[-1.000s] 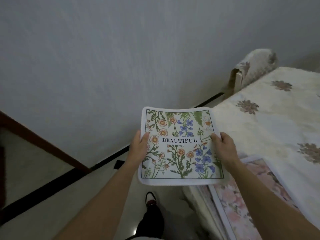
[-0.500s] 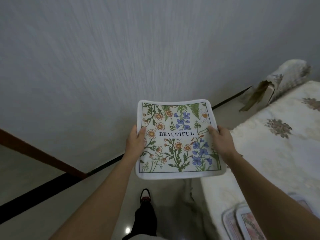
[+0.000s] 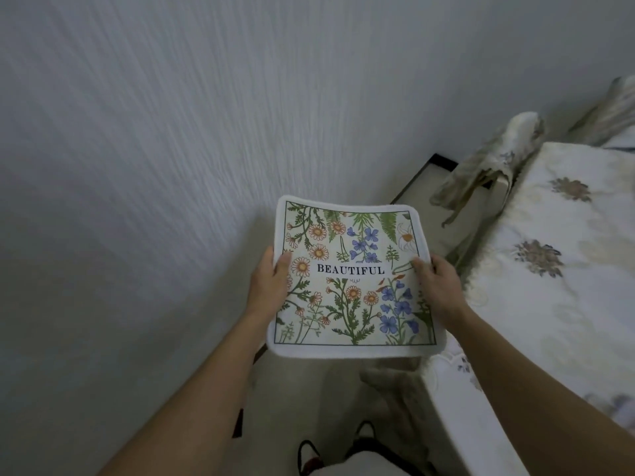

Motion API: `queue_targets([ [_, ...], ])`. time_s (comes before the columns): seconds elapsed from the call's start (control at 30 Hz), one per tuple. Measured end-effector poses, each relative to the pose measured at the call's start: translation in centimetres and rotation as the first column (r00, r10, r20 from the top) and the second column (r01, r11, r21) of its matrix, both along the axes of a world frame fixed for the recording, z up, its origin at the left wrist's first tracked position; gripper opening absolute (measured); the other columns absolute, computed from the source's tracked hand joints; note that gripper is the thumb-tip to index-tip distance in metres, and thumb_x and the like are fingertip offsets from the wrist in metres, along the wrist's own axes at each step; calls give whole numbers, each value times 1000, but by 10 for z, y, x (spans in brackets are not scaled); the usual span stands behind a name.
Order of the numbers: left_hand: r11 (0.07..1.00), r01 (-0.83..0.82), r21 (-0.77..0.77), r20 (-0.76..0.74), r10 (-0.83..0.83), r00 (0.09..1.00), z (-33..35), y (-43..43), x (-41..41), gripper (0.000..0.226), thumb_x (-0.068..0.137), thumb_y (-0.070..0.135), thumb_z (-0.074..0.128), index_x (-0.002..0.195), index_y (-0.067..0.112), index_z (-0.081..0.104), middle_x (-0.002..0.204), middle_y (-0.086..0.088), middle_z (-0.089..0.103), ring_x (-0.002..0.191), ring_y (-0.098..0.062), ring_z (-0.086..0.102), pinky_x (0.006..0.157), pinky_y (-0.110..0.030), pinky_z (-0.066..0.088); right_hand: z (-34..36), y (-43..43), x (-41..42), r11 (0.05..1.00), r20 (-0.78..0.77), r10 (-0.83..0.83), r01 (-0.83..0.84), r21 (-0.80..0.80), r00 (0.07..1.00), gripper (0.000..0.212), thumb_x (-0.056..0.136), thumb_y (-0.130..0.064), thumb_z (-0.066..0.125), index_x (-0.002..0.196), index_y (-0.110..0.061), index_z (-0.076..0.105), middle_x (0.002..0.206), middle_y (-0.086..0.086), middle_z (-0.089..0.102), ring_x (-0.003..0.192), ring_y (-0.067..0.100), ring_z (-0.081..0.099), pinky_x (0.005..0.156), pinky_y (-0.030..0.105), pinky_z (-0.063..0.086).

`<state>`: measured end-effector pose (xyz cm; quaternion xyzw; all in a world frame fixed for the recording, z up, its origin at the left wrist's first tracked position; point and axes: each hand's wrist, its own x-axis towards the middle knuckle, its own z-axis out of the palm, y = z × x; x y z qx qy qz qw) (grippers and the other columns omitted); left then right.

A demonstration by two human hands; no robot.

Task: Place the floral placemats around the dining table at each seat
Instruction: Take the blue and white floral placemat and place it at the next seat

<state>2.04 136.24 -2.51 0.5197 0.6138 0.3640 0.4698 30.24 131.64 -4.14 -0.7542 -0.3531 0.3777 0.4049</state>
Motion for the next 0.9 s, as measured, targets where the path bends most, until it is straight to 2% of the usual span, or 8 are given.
queue_targets([
  [0.07,999,38,1,2,-38,999,1,22,10,15,105,33,42,104,24,55,88,-1,74,68,-5,72,49,-18,52,2,12,8,999,7,-42,42,6,999,24,98,-39,54,102,-16,60,94,6,75,82,25,74,78,53,60],
  [0.23,991,134,1,-24,-134,991,-4,81,36,17,105,35,42,104,25,55,87,-2,74,70,-10,74,53,-26,57,-3,45,31,993,-16,-116,116,15,993,21,99,-38,53,103,-18,60,95,5,75,82,24,75,78,52,61],
  [0.4,978,209,4,-24,-208,978,-9,153,75,17,104,36,42,104,26,56,88,-2,74,69,-8,73,55,-27,58,-12,94,63,980,-19,-198,198,9,980,20,99,-39,53,103,-21,59,94,3,75,82,22,75,79,51,61],
  [0.53,963,269,10,-31,-268,963,-12,222,121,16,104,37,42,104,28,56,88,-2,75,69,-10,74,57,-32,60,-21,148,100,966,-52,-256,258,21,965,24,100,-37,52,112,-17,59,95,3,76,82,21,75,80,50,61],
  [0.7,948,319,13,-53,-318,947,-9,307,190,14,105,36,43,100,30,55,84,-1,74,66,-7,73,51,-23,55,-25,221,155,950,-89,-303,308,44,949,21,101,-33,49,107,-15,59,96,6,75,84,24,74,82,51,60],
  [0.83,934,356,8,-65,-355,933,-3,363,241,16,104,36,43,100,27,55,84,-2,73,72,-15,74,51,-23,54,-19,263,201,935,-112,-344,351,50,932,21,101,-34,50,108,-16,59,95,6,75,84,23,75,81,51,60],
  [0.9,927,374,2,-49,-374,926,1,385,266,16,104,36,43,100,28,55,86,-2,73,71,-13,74,52,-24,55,-14,278,223,923,-106,-373,380,59,922,19,101,-34,51,106,-19,60,96,6,76,84,23,75,80,50,60],
])
